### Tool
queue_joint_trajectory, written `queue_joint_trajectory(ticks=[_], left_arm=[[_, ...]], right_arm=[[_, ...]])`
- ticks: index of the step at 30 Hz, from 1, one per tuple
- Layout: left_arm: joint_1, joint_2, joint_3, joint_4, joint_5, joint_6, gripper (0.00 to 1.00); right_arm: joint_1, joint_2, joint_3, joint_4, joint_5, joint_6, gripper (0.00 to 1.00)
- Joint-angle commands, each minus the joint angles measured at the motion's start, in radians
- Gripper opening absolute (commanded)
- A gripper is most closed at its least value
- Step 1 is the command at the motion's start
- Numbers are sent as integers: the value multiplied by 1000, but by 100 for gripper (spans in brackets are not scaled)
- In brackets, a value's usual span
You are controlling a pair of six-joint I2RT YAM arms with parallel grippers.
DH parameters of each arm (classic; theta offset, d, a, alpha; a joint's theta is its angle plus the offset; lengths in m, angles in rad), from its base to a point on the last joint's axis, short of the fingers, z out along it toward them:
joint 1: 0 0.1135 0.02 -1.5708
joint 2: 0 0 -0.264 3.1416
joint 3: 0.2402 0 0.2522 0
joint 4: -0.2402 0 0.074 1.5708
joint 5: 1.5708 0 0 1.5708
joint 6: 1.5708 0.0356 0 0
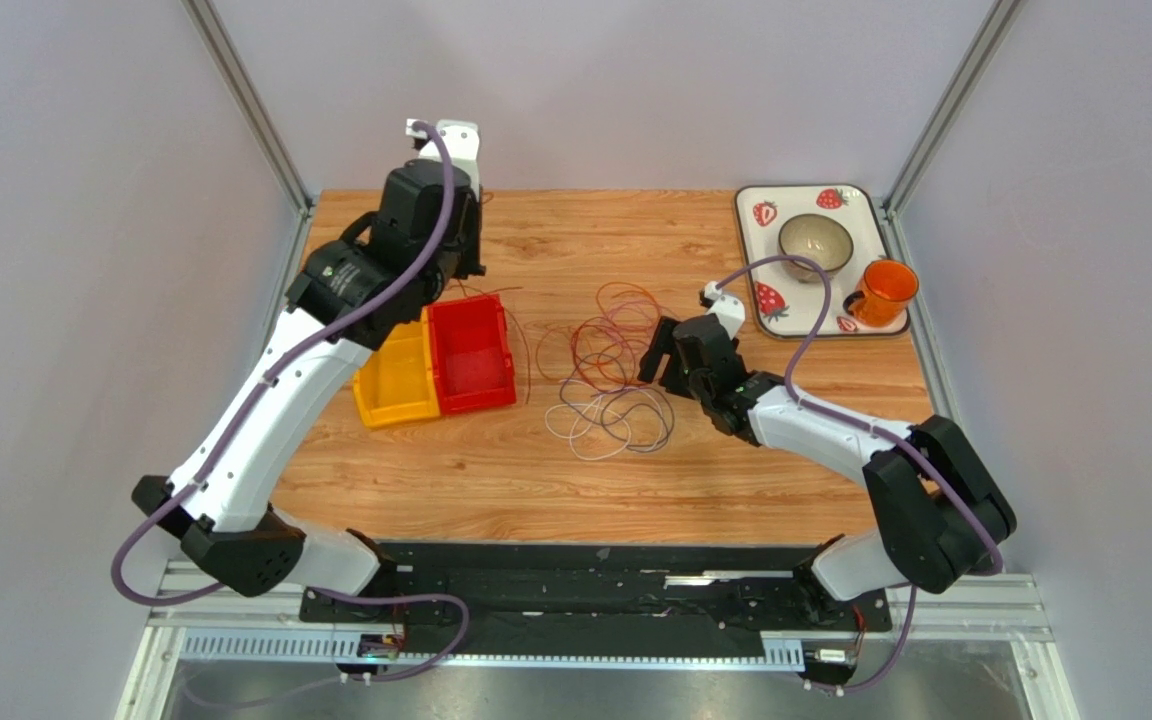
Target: Untangle the cables
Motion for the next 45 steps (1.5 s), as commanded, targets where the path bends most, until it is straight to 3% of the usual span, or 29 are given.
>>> queue_joint_trajectory(ticks=[1,6,11,23,29,40,45], left_arm=[[-4,-82,198,13,51,56,0],[-4,-99,338,62,19,122,0],[-4,-113,351,62,-1,151,0],[-4,-153,129,180,40,216,0],[-4,-165,-19,286,-12,234,0],[12,-119,-120,345,-28,259,0],[65,-135,-200,368,62,201,0]], right_arm=[[-3,4,42,16,3,-10,78],[-4,2,41,16,3,-10,78],[-3,-1,39,16,3,-10,77],[-4,-1,39,14,1,-10,77],[-3,-1,39,16,1,-8,77],[-4,-1,38,16,1,-10,77],[-4,-1,38,16,1,-10,77]])
